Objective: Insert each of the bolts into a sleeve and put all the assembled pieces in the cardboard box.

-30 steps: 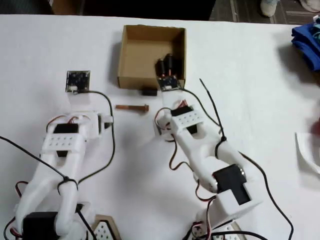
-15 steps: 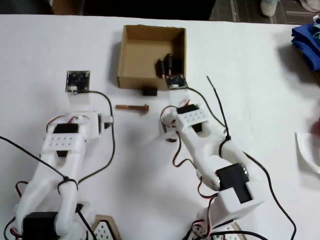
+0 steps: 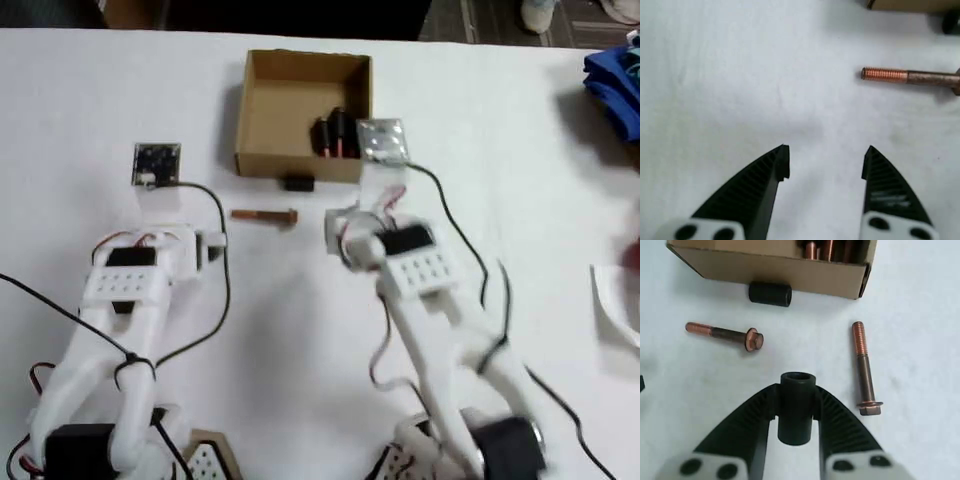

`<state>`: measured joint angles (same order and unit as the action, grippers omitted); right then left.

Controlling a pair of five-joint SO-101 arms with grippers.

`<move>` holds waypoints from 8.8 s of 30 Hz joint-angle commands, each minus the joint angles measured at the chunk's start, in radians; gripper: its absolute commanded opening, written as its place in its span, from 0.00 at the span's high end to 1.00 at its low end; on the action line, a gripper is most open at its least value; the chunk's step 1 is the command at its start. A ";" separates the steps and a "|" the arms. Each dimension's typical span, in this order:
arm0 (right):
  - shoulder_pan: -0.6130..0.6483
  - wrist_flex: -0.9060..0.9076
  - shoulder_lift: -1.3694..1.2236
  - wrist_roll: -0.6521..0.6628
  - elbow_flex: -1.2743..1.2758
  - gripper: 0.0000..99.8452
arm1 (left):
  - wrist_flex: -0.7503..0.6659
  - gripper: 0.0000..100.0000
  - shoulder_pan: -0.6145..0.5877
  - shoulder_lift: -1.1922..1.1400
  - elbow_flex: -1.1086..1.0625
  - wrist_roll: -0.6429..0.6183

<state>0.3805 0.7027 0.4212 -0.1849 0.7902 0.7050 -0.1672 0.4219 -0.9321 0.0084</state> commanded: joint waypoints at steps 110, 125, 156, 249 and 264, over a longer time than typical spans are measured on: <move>-0.120 -0.963 0.823 0.129 0.904 0.98 | 0.855 0.97 0.370 -0.264 1.540 -0.043; -0.081 -1.040 0.822 0.233 0.902 0.98 | -0.075 0.97 0.446 0.203 0.581 -0.353; 0.004 -2.219 -0.348 0.362 0.717 0.98 | -0.373 0.97 0.555 0.267 0.343 -0.311; -0.019 -2.221 -0.357 0.318 0.675 0.98 | -0.345 0.97 0.634 0.017 0.334 -0.115; -0.019 -2.221 -0.357 0.318 0.675 0.98 | -0.296 0.97 0.635 0.018 0.338 -0.114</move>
<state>0.3652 -1.4929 0.0606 0.1204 1.5037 0.4058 0.4695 0.4373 -0.6299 -0.1158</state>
